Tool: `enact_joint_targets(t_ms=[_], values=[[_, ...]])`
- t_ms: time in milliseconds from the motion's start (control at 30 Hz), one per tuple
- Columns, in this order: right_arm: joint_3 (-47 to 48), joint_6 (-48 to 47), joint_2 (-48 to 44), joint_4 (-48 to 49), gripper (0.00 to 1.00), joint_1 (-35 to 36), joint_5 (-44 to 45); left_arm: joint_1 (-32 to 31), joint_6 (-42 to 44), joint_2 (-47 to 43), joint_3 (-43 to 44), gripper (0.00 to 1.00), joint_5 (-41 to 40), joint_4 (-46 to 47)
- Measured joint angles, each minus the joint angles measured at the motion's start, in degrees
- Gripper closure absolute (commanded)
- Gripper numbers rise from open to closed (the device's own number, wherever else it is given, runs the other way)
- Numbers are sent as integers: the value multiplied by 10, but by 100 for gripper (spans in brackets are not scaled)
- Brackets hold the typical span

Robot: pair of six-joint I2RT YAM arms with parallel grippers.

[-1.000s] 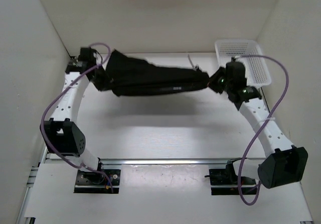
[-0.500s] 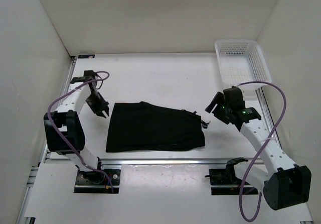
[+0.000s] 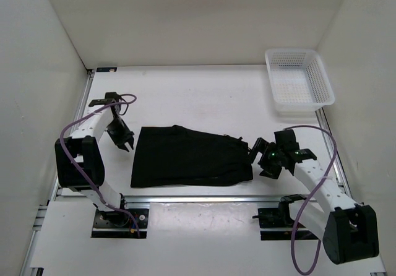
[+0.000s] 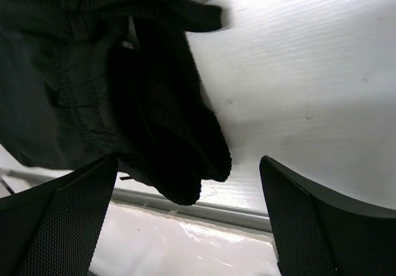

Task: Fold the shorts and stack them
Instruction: Fold the shorts

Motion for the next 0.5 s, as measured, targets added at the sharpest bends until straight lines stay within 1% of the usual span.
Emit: enact_joint_targets(t_ms=[67,200,267,367,400,433,500], values=[[-1,-21,26,19,0,0,-17,-1,1,0,-6,68,0,1],[-5,-46,109,74,0,5,-58,-2,1,0,-12,68,0,7],[-5,-49,125,101,0,10,-85,-2,1,0,-12,68,0,10],[-6,-48,140,131,11,15,-103,-2,1,0,-14,68,0,12],[-7,-46,142,136,20,15,-106,-2,1,0,-14,68,0,13],[-10,-43,144,146,25,15,-106,-2,1,0,-16,68,0,13],[-21,-33,146,163,40,15,-104,-2,1,0,-17,68,0,14]])
